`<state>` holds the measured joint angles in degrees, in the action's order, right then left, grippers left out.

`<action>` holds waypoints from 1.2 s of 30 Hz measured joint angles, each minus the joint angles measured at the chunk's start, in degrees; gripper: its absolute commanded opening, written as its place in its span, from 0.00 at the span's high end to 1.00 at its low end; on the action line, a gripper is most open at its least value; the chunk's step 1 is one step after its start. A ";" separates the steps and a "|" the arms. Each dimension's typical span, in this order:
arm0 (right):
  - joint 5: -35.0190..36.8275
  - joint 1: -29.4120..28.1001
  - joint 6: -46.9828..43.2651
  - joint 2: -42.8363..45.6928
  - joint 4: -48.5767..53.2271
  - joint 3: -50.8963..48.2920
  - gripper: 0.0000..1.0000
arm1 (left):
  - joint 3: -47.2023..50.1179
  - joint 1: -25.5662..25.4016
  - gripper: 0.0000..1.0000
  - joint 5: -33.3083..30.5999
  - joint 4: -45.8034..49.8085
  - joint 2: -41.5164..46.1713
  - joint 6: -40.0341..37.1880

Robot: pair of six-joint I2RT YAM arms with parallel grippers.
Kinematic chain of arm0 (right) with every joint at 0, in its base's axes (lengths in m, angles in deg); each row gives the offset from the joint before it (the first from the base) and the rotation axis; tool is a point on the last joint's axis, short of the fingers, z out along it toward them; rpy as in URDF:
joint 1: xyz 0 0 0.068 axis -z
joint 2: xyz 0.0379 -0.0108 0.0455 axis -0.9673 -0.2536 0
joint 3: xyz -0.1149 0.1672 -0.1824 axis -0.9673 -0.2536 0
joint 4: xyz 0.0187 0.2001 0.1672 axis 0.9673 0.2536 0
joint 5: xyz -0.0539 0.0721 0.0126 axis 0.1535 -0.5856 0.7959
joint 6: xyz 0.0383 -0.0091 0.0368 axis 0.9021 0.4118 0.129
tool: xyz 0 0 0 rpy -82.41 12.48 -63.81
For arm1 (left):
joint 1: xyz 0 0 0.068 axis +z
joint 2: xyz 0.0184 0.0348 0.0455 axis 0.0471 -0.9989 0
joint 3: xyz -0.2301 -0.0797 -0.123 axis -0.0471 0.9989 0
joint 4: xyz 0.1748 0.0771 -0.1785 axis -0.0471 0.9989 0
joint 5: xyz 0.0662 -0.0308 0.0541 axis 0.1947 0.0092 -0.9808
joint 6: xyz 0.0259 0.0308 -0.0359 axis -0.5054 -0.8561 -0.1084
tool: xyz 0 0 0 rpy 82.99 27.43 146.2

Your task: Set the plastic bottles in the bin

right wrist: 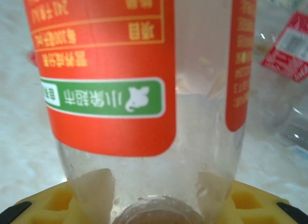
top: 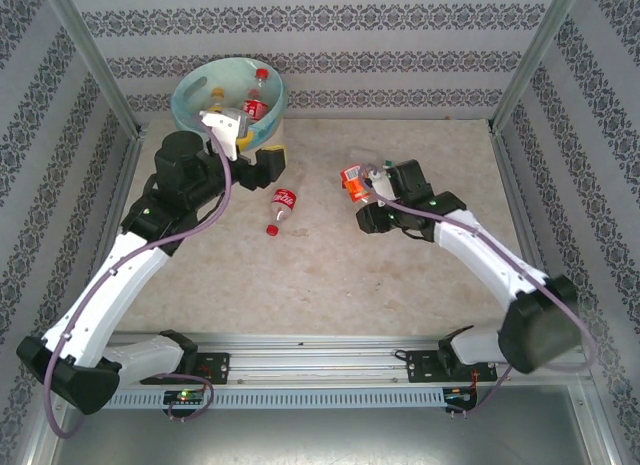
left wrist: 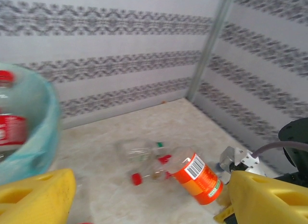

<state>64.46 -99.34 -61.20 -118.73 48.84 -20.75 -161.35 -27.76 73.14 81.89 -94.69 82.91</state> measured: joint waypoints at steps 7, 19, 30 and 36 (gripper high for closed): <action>-9.81 -0.17 1.70 14.34 -7.30 -3.26 0.64 | -0.02 -0.02 0.11 14.45 -10.73 -7.56 7.32; -18.49 -2.89 4.74 21.88 -21.20 -3.26 0.64 | 3.17 -2.25 0.00 33.27 -28.83 -8.31 15.69; -21.64 -8.22 5.14 22.14 -26.67 -3.26 0.64 | 7.48 -2.34 0.00 40.15 -41.72 -8.44 23.78; -22.01 -10.01 5.16 20.59 -27.39 -2.58 0.64 | 8.28 -2.36 0.02 44.11 -51.58 -9.51 30.14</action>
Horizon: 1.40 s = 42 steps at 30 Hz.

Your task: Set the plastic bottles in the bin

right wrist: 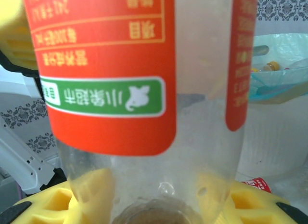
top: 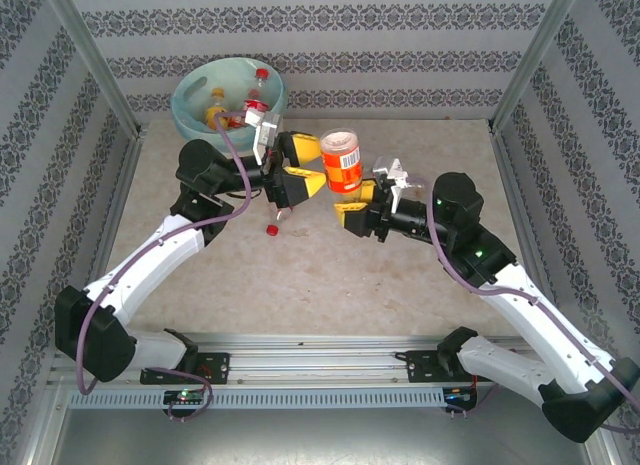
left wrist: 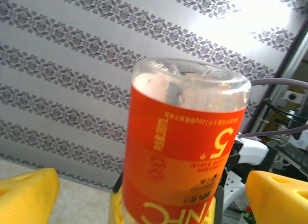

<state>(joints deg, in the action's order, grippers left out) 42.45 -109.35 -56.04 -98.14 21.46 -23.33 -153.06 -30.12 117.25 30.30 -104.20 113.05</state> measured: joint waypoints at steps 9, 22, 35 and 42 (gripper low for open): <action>-1.33 -3.50 -0.52 -4.66 0.55 3.04 0.63 | 0.02 -0.02 0.17 1.05 -2.64 -0.11 1.38; -0.81 -4.59 -1.70 -6.67 2.40 4.70 0.32 | 0.26 -0.39 0.54 -2.78 2.51 3.10 -4.61; 18.21 -4.85 -4.17 2.91 1.22 1.49 0.18 | -6.32 -0.24 0.65 -23.87 20.70 8.96 -22.80; 23.45 -4.85 -4.39 3.76 1.29 0.63 0.20 | -22.58 10.19 0.67 -40.85 34.49 1.92 -34.21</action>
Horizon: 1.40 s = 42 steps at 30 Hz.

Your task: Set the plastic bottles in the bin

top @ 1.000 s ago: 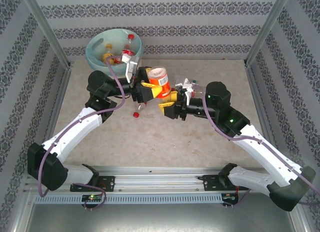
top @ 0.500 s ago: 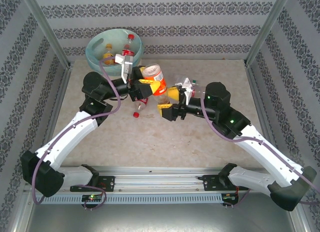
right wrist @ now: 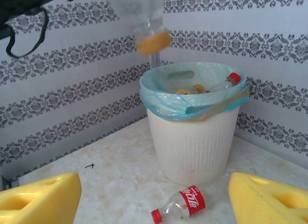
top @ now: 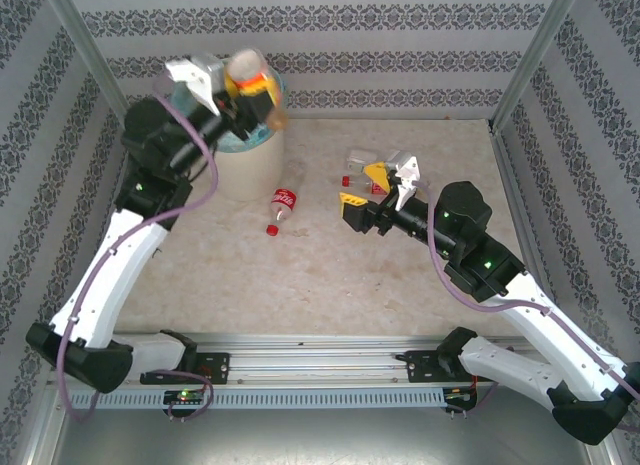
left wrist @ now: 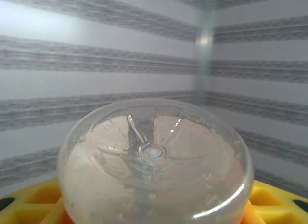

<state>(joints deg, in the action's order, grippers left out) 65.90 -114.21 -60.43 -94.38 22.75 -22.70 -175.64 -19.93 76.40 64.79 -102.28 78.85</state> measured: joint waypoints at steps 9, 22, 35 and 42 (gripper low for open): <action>0.79 -0.31 -0.63 -1.44 1.16 0.07 0.22 | -22.80 9.88 0.64 -13.35 19.15 -24.79 -9.46; 3.04 -1.14 -1.44 -0.48 4.68 0.63 0.22 | -46.34 10.62 0.16 -22.77 45.79 -43.91 -16.96; 4.09 -1.51 -1.49 0.26 6.45 0.66 0.23 | -48.98 10.62 0.19 -25.18 48.59 -43.89 -16.96; 4.17 -1.51 -1.90 0.13 6.97 0.66 0.24 | -48.98 10.62 0.32 -24.15 50.12 -44.02 -16.74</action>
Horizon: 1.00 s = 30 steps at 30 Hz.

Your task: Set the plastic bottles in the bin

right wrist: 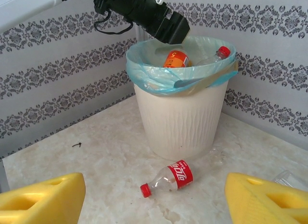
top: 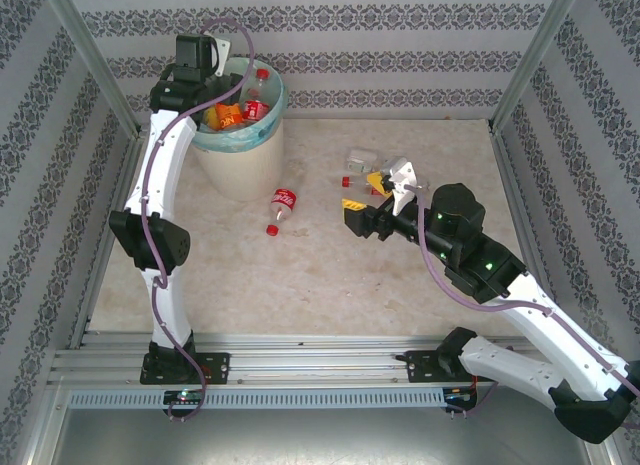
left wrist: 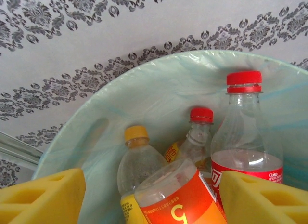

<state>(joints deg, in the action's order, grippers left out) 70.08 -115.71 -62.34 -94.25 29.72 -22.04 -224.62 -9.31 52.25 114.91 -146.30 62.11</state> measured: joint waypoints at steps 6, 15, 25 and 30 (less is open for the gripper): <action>0.57 0.00 -0.59 -0.26 0.20 0.00 0.24 | 0.00 0.00 0.41 1.36 2.08 -1.29 0.72; 0.76 -0.37 -0.90 -1.55 0.94 0.02 0.25 | 0.00 0.04 0.71 2.27 3.37 -5.38 2.01; 0.79 -0.63 -1.57 -2.19 1.49 0.02 0.25 | 3.06 0.20 0.73 3.96 6.97 -2.45 3.37; 0.76 -0.63 -2.32 -3.72 1.49 0.02 0.25 | 3.06 0.42 0.73 5.68 8.98 -2.34 4.39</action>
<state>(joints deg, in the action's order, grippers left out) 70.84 -116.35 -64.65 -97.97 31.20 -22.02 -221.56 -8.89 57.93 123.90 -148.64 66.50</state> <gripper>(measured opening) 0.748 0.276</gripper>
